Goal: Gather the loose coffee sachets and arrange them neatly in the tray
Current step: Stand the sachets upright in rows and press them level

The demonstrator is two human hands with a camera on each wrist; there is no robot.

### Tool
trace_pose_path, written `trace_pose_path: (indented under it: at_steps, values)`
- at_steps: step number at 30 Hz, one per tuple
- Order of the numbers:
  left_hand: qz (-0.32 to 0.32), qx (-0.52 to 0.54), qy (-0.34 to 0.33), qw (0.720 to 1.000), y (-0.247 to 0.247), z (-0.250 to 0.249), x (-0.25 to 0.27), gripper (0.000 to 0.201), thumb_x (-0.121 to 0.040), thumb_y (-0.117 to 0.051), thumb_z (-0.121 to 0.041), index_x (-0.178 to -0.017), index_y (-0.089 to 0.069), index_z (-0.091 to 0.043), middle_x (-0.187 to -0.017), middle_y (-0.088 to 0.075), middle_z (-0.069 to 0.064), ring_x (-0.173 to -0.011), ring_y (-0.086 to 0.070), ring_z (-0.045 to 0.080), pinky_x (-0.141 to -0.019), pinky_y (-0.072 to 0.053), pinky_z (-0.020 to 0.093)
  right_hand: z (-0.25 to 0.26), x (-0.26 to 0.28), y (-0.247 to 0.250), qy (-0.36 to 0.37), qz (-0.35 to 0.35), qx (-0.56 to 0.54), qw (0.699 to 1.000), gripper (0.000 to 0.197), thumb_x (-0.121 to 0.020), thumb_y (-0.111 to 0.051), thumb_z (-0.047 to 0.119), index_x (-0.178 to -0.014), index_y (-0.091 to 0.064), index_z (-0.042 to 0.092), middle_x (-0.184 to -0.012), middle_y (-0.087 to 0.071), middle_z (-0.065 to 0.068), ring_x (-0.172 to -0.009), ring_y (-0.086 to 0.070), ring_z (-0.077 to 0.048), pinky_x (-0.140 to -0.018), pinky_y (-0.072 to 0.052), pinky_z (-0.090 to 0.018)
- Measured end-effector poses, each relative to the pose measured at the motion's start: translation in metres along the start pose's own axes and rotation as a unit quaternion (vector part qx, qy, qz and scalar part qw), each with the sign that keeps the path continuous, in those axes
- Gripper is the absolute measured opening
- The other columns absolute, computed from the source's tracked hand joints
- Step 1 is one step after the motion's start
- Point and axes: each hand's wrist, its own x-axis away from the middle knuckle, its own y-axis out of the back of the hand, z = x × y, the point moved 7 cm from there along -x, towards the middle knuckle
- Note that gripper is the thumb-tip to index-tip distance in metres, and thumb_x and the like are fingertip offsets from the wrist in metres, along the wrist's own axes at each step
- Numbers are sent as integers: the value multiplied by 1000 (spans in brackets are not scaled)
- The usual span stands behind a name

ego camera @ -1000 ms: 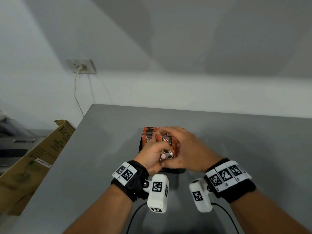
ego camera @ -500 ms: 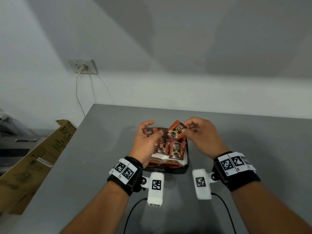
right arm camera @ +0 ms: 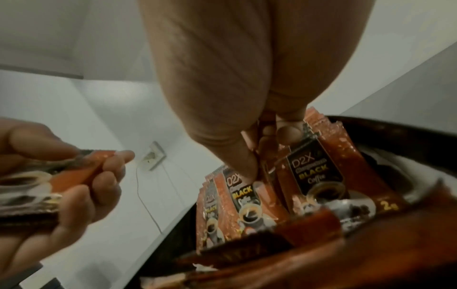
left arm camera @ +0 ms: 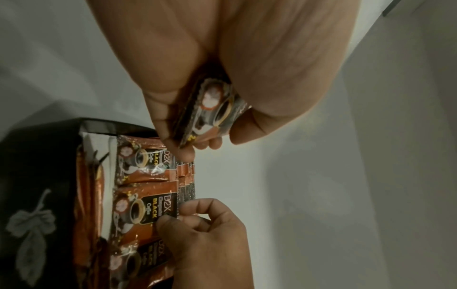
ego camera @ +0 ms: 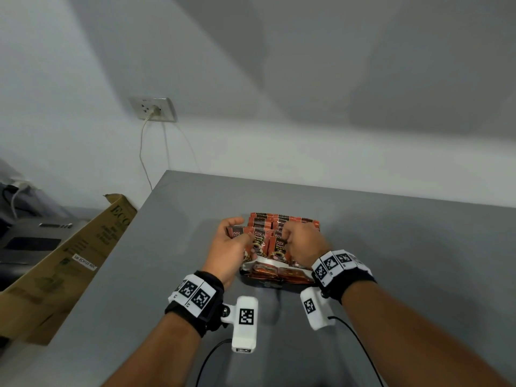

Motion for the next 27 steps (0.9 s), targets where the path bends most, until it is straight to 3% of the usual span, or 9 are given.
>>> trace_pose_path:
  at_steps: [5,9,12,15,18,20,22,25,27]
  values:
    - [12,-9,22,1000,4,5,-1,47,-83,-49,15,-120,-52,-14,-105,-66,17,-81,-68,25,-66,-56,37,-1,-5,-2,-1,-22,37,999,25,-85,-54,-9,-87,-64,15,-91,-64,-2,-82,-64,-23,-76,-58,-37]
    - [19,-44,8,999,3,7,-4,47,-81,-57,18,-114,-54,-15,-101,-71,17,-83,-71,28,-73,-59,42,-2,-7,-6,11,-36,61,997,25,-89,-57,-6,-101,-71,11,-103,-65,-4,-95,-61,-23,-83,-52,-28]
    - [31,-66,3,997,2,8,-7,47,-80,-64,17,-110,-56,-18,-97,-73,14,-82,-73,30,-78,-61,46,-4,-2,0,20,-59,31,998,22,-92,-63,4,-112,-71,11,-111,-65,-3,-103,-60,-19,-93,-49,-28]
    - [51,-88,-2,995,-3,10,-7,53,-77,-70,15,-117,-56,-17,-96,-75,16,-87,-71,40,-84,-56,56,-1,7,20,17,-124,-31,992,17,-89,-70,14,-106,-73,14,-100,-64,4,-91,-62,-11,-90,-54,-28]
    - [82,-103,-20,991,-15,7,-5,58,-72,-76,10,-118,-57,-19,-101,-74,17,-85,-71,30,-84,-56,50,19,21,31,21,-65,-172,983,20,-88,-72,19,-107,-72,20,-90,-71,11,-82,-68,-5,-78,-56,-22]
    - [108,-103,-31,988,-27,4,-2,57,-68,-80,5,-114,-59,-21,-100,-74,20,-84,-70,31,-82,-56,47,33,30,32,25,-2,-237,971,22,-86,-75,16,-106,-71,23,-82,-76,5,-72,-72,-10,-69,-58,-26]
    - [111,-98,-32,988,-34,2,-3,55,-69,-82,4,-114,-59,-18,-99,-73,22,-82,-70,33,-80,-57,47,36,34,40,38,5,-231,972,17,-86,-75,12,-97,-73,24,-77,-77,2,-64,-71,-18,-61,-58,-30]
    - [71,-78,-11,994,-28,0,-4,42,-82,-73,4,-116,-57,-14,-89,-74,10,-65,-67,23,-60,-56,34,15,32,61,14,-53,-192,980,15,-89,-73,11,-90,-71,26,-76,-77,4,-72,-74,-9,-73,-61,-30]
    - [49,-54,12,997,-20,4,-7,35,-88,-63,5,-116,-57,-15,-87,-71,10,-64,-61,24,-62,-51,33,-4,31,71,-7,-80,-146,986,16,-90,-71,11,-86,-68,27,-74,-76,7,-74,-72,-1,-76,-56,-22]
